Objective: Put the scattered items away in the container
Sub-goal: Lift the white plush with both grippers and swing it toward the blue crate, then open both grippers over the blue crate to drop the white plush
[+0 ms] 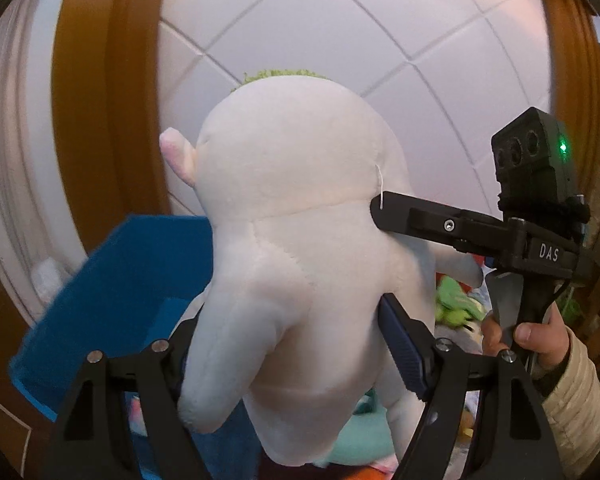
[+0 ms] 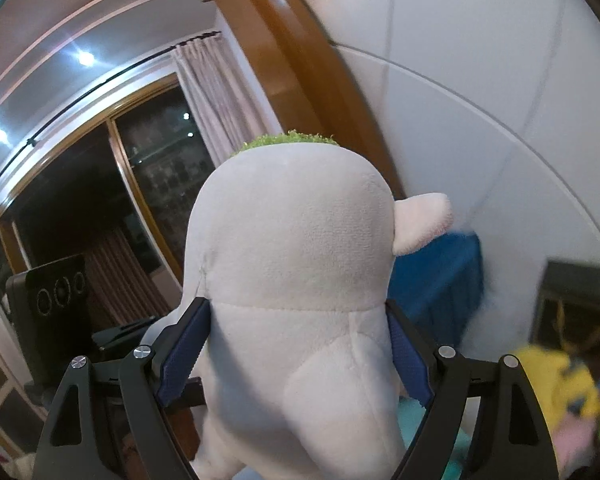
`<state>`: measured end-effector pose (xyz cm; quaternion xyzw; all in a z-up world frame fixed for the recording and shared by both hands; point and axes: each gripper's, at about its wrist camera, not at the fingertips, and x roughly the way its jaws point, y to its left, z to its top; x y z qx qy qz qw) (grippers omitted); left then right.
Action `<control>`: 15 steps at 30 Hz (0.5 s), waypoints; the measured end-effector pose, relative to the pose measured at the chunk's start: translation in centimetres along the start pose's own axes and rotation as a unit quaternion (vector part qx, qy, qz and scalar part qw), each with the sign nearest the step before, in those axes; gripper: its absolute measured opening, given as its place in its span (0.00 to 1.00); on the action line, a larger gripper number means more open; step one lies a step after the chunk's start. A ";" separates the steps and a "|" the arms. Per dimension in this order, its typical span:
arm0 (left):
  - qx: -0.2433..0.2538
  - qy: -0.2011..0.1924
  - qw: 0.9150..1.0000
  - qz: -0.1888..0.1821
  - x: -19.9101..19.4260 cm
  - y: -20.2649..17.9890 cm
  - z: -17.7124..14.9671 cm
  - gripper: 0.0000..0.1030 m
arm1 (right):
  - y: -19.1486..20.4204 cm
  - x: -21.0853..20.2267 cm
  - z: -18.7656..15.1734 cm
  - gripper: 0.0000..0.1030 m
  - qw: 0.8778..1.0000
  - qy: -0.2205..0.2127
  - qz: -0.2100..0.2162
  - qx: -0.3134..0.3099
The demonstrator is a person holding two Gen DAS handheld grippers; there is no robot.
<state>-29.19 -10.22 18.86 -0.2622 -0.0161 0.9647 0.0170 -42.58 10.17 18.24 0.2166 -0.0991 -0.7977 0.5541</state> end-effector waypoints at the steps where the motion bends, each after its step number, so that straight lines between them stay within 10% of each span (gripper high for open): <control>1: 0.000 0.001 1.000 0.005 0.3 1.2 0.7 0.75 | 0.4 2.0 1.3 0.82 1.000 0.002 -0.002 0.000; 15: -0.032 0.119 0.991 -0.060 17.7 24.2 4.5 0.79 | -6.9 27.5 5.3 0.84 0.989 0.076 -0.082 0.098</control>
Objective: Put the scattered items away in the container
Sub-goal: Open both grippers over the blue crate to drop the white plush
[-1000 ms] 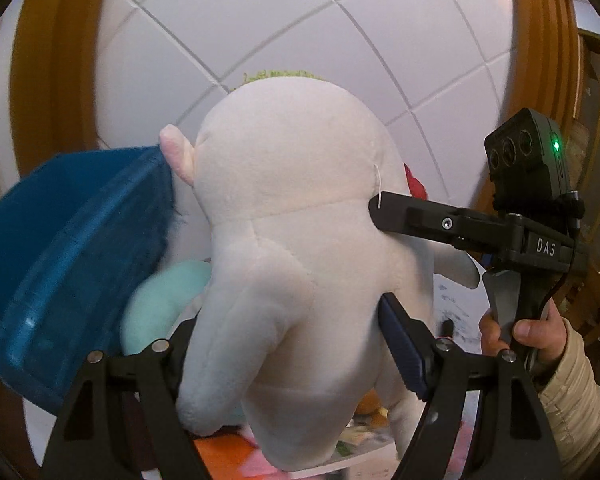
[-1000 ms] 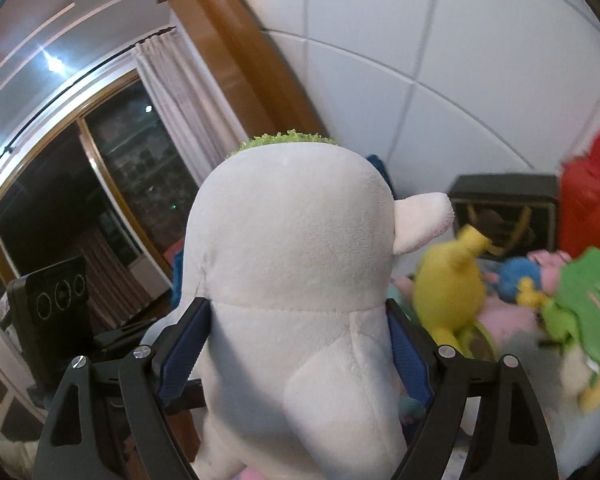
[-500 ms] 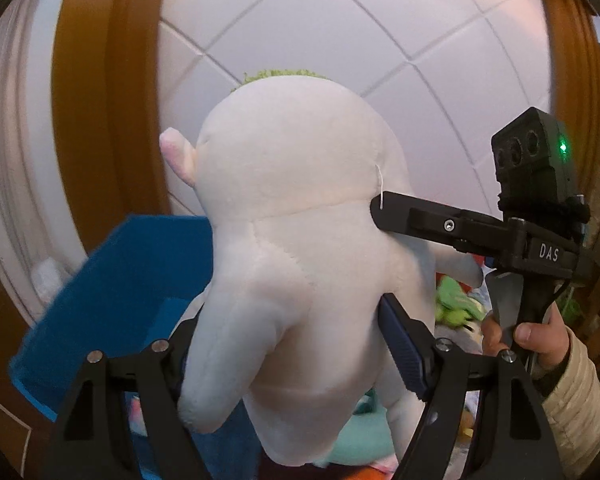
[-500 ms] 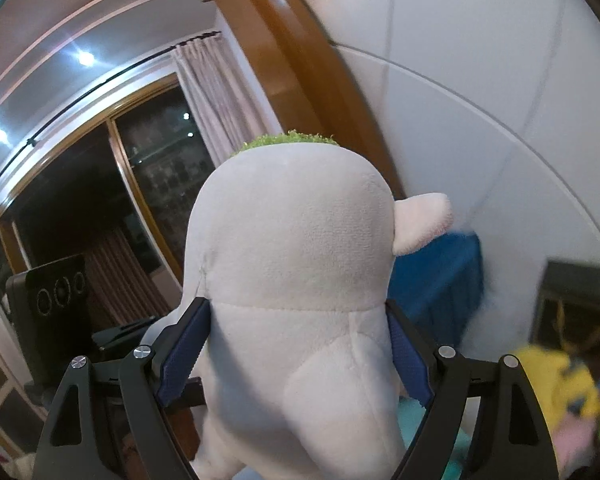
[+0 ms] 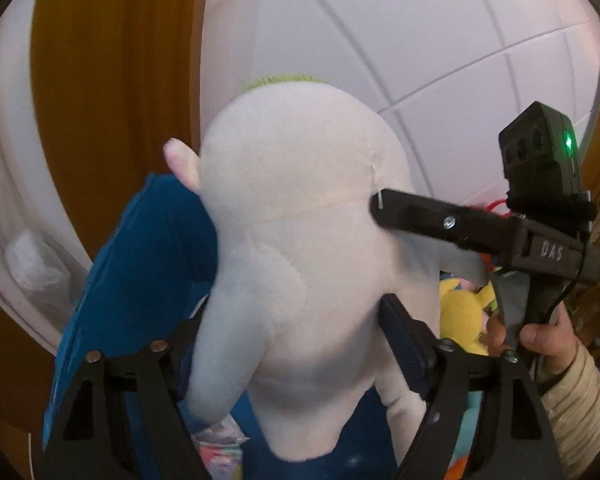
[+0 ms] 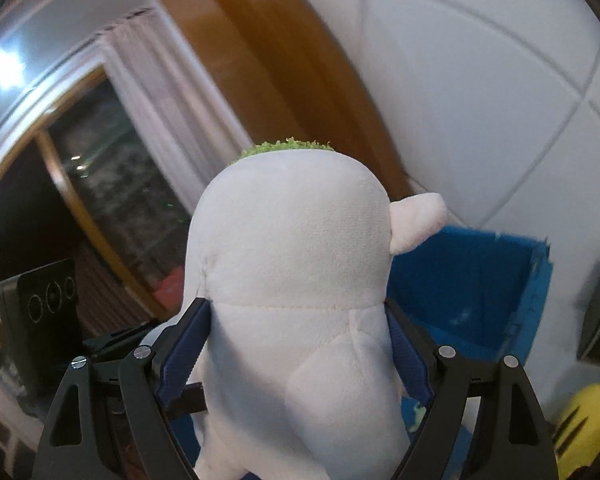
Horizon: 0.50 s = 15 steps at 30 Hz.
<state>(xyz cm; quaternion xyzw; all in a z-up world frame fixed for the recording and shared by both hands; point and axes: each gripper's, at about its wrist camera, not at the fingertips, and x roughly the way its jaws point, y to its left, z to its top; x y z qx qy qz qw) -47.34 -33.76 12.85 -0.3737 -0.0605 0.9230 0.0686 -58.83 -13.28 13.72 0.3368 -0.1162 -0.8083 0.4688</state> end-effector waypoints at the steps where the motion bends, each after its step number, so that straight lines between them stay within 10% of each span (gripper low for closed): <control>1: -0.001 0.005 1.000 0.010 1.2 1.4 0.2 0.79 | -0.5 1.2 0.3 0.86 1.000 0.002 -0.019 0.009; 15: -0.009 0.101 0.994 0.044 9.4 8.4 -1.2 0.79 | -1.4 8.9 1.9 1.00 0.987 0.047 -0.148 0.031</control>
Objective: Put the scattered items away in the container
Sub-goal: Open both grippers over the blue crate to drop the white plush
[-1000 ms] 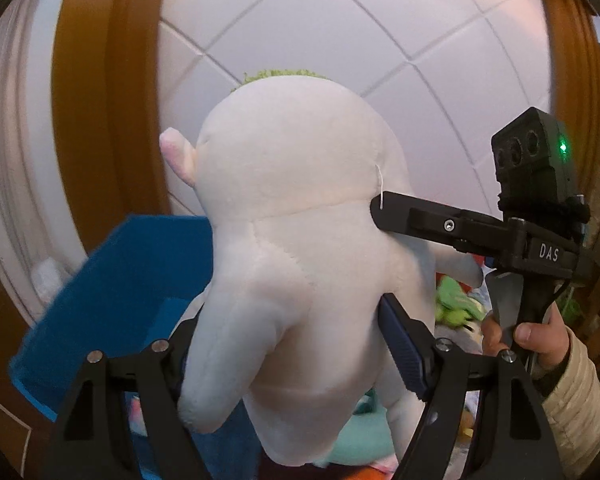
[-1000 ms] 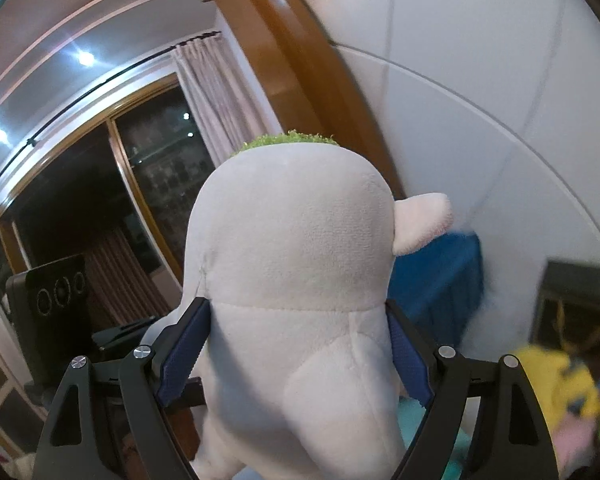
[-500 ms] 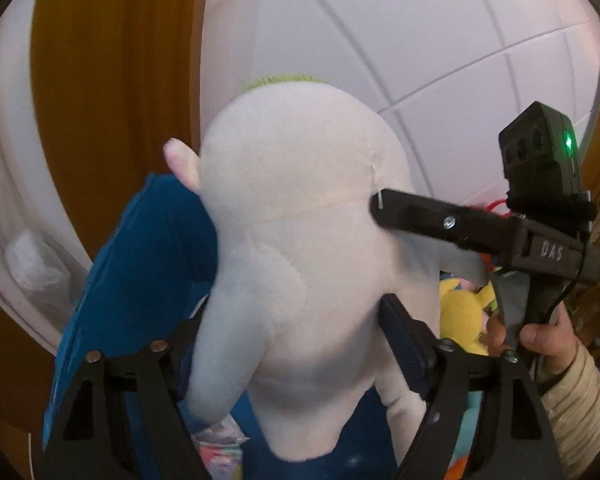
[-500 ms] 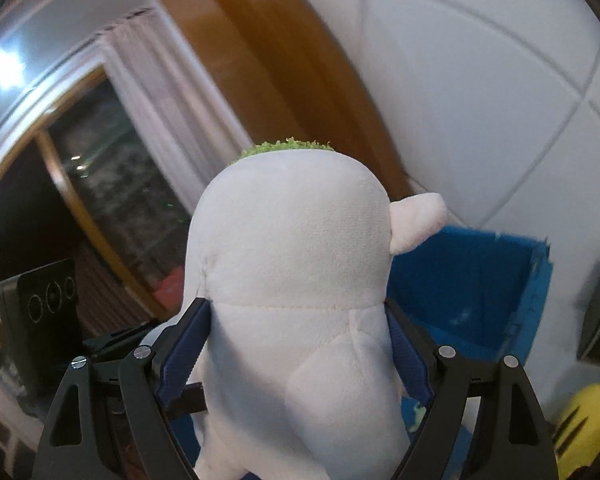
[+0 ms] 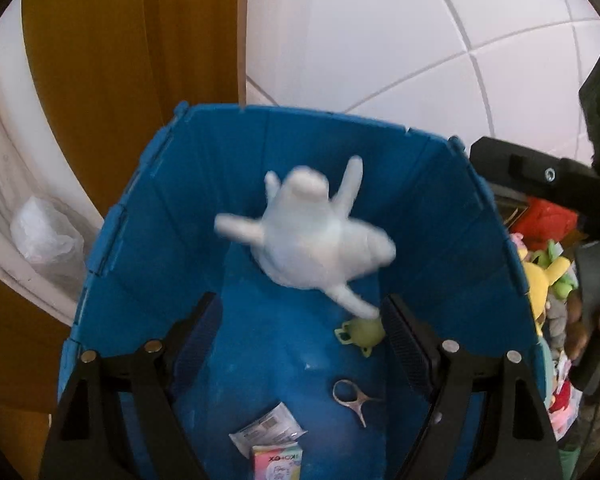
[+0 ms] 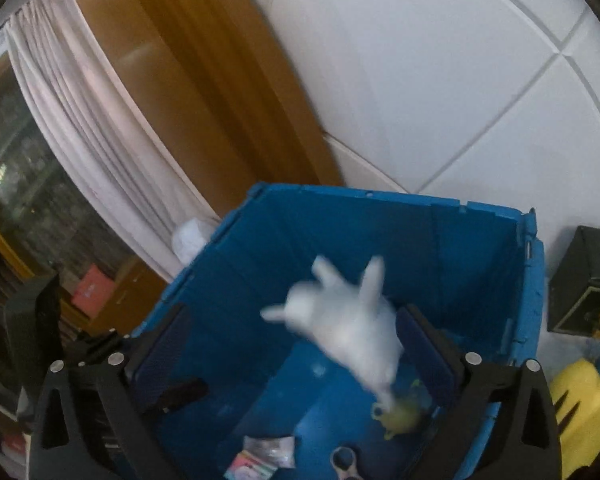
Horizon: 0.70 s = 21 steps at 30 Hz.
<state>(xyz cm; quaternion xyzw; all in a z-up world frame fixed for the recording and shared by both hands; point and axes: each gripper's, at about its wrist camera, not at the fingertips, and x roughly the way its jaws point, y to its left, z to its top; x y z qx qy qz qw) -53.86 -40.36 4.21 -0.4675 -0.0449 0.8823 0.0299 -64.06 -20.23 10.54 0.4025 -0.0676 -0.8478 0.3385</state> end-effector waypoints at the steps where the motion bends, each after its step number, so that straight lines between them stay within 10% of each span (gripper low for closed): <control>1: 0.001 0.002 1.000 0.001 -0.1 -0.6 -0.8 0.79 | -0.2 -0.1 -0.5 1.00 1.000 0.002 -0.006 0.000; 21: -0.022 -0.014 0.999 0.042 -6.8 -7.1 -5.1 0.79 | -1.8 -10.4 -6.4 1.00 0.999 -0.012 -0.043 -0.017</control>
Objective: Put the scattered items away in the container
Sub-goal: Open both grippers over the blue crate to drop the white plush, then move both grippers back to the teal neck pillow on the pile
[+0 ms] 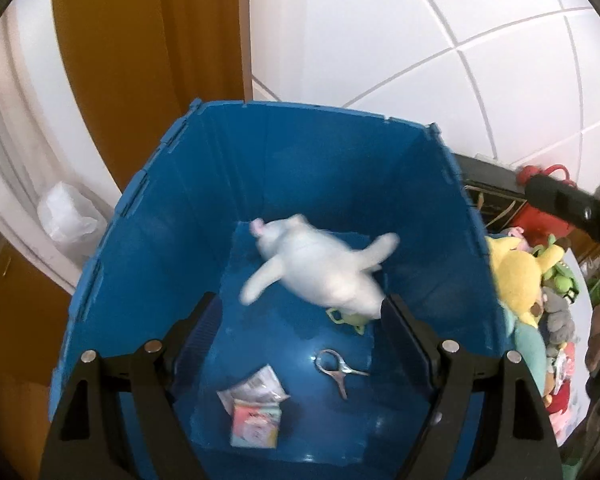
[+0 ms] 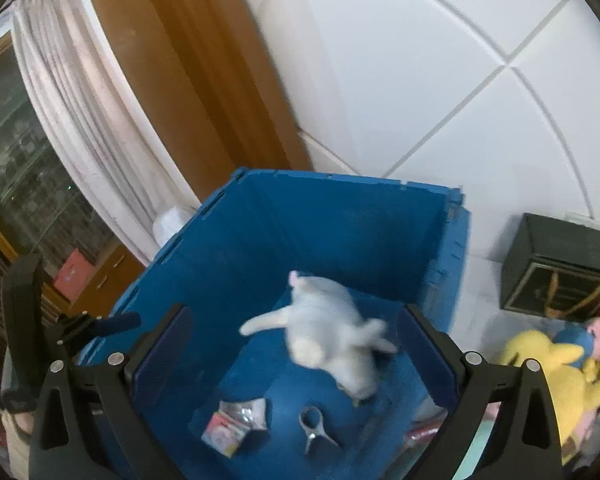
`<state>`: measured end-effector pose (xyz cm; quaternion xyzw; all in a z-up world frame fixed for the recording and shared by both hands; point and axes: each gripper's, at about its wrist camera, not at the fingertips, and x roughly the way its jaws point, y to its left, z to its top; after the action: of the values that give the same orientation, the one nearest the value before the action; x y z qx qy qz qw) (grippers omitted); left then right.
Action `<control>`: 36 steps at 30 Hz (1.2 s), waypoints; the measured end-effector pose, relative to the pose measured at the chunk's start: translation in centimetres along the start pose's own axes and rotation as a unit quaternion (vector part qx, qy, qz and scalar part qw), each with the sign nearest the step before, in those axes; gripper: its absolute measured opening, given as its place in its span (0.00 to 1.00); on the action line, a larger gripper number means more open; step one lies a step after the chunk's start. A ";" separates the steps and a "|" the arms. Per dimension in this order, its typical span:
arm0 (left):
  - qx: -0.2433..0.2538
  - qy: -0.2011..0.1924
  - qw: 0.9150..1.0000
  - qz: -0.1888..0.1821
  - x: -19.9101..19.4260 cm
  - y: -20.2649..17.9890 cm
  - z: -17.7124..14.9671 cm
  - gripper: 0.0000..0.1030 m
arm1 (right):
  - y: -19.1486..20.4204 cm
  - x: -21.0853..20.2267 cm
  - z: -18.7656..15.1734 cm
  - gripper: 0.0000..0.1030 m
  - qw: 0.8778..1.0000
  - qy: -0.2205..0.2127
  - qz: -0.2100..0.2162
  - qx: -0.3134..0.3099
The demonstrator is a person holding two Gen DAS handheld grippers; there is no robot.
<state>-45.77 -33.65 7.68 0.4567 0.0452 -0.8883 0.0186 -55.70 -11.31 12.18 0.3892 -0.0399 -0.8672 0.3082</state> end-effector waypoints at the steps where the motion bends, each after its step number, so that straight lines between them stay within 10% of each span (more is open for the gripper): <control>1: -0.003 0.000 1.000 0.000 -0.4 -0.6 -0.4 0.79 | -0.2 -0.6 -0.4 1.00 1.000 -0.001 0.001 0.000; 22: 0.022 -0.004 1.000 -0.005 -2.7 -27.3 -9.5 0.79 | -18.5 -19.1 -12.2 1.00 0.996 0.022 -0.086 -0.034; 36: 0.072 0.031 0.997 0.028 2.7 -31.8 -15.9 0.79 | -26.8 -20.7 -22.6 1.00 0.991 0.063 -0.098 0.061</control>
<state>-36.82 -0.44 -1.75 0.4853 -0.0311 -0.8738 0.0088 -42.90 25.88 1.65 0.4636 -0.0347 -0.8628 0.1988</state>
